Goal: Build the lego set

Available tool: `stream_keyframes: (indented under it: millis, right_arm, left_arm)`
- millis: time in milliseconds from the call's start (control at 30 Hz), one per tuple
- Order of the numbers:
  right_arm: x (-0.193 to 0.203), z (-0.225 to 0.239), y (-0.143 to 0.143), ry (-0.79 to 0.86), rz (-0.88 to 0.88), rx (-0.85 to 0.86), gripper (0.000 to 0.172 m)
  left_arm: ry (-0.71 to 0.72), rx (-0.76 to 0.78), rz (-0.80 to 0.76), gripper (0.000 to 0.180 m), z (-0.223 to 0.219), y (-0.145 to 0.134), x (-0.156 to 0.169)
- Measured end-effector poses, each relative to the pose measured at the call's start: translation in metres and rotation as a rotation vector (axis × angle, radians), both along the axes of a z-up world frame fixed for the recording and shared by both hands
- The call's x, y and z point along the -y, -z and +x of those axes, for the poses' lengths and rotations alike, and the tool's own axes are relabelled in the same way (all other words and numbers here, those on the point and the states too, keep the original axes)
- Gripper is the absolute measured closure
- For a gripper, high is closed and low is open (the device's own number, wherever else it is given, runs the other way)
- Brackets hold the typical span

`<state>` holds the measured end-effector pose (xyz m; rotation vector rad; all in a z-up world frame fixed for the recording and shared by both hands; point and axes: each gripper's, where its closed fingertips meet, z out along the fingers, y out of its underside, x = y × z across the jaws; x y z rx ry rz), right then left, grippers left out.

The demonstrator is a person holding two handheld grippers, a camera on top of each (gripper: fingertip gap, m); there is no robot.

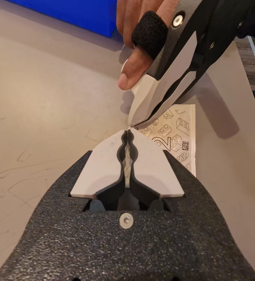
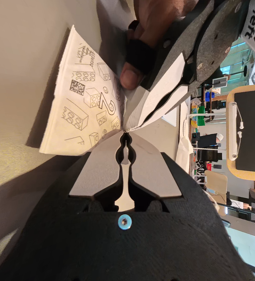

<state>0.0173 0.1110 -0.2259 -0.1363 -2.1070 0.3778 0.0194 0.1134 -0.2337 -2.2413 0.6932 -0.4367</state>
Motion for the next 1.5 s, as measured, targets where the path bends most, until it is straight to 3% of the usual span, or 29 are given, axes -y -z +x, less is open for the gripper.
stream_keyframes:
  millis: [33, 200, 433, 767, 1000, 1233, 1333, 1500]
  right_arm:
    - [0.001, 0.001, -0.001, -0.01, 0.008, -0.008, 0.172]
    - [0.004, 0.002, -0.001, 0.008, -0.105, 0.046, 0.171]
    - [0.002, 0.0, -0.007, 0.11, -0.286, 0.182, 0.156]
    - [0.012, 0.01, -0.006, 0.133, -0.456, 0.435, 0.167]
    - [0.019, 0.018, -0.011, 0.076, -0.449, 0.456, 0.17]
    - [0.027, 0.021, -0.019, -0.016, -0.384, 0.364, 0.172]
    - [0.029, 0.022, -0.022, -0.043, -0.37, 0.336, 0.171]
    - [0.03, 0.019, -0.026, -0.028, -0.393, 0.327, 0.167]
  left_arm:
    - [0.007, 0.005, 0.003, 0.179, 0.001, -0.001, 0.001]
    - [0.033, -0.08, 0.022, 0.18, 0.002, -0.003, 0.005]
    - [0.08, -0.185, 0.052, 0.18, 0.001, -0.008, 0.01]
    - [0.169, -0.393, 0.134, 0.18, 0.005, -0.015, 0.013]
    - [0.214, -0.365, 0.169, 0.18, 0.014, -0.022, 0.019]
    - [0.219, -0.231, 0.147, 0.163, 0.023, -0.028, 0.029]
    - [0.216, -0.202, 0.118, 0.18, 0.025, -0.027, 0.03]
    - [0.191, -0.188, 0.08, 0.18, 0.021, -0.03, 0.031]
